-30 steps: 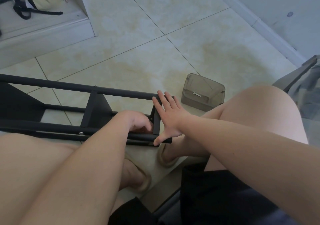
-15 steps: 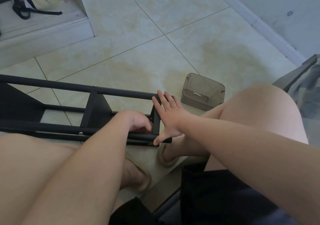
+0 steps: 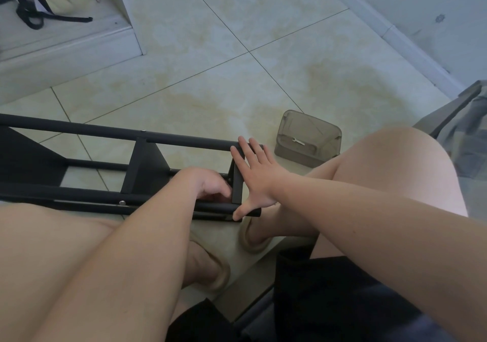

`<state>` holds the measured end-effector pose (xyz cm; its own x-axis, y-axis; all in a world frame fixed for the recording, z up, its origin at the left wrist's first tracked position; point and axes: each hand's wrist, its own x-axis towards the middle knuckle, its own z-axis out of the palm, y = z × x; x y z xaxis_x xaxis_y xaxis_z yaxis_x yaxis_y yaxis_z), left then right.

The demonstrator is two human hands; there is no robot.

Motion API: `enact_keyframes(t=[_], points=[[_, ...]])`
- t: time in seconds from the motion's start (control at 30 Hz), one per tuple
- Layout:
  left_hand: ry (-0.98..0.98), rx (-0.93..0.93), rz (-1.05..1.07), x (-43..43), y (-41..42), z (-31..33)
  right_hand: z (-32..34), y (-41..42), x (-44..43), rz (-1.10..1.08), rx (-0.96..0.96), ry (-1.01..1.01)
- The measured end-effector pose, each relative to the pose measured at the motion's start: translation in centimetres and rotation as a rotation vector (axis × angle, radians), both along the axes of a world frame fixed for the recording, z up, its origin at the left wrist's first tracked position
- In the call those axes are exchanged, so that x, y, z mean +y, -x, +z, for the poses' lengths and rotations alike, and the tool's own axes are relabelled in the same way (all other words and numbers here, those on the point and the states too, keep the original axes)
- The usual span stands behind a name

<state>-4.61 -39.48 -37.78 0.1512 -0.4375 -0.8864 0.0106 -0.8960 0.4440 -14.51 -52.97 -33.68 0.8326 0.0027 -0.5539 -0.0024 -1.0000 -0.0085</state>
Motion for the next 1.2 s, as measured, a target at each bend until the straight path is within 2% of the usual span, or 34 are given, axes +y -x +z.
enact_keyframes(t=[0.33, 0.63, 0.9, 1.2], points=[[0.011, 0.041, 0.056, 0.21, 0.12, -0.24, -0.31, 0.04, -0.03, -0.002, -0.012, 0.003], [0.015, -0.014, 0.018, -0.11, 0.04, 0.04, -0.33, 0.02, -0.09, -0.010, -0.005, -0.009], [0.012, 0.050, 0.034, 0.23, 0.05, -0.22, -0.13, 0.05, -0.02, -0.008, -0.005, -0.007], [-0.004, -0.025, 0.003, -0.05, -0.09, -0.44, -0.29, 0.04, -0.13, -0.006, -0.007, -0.009]])
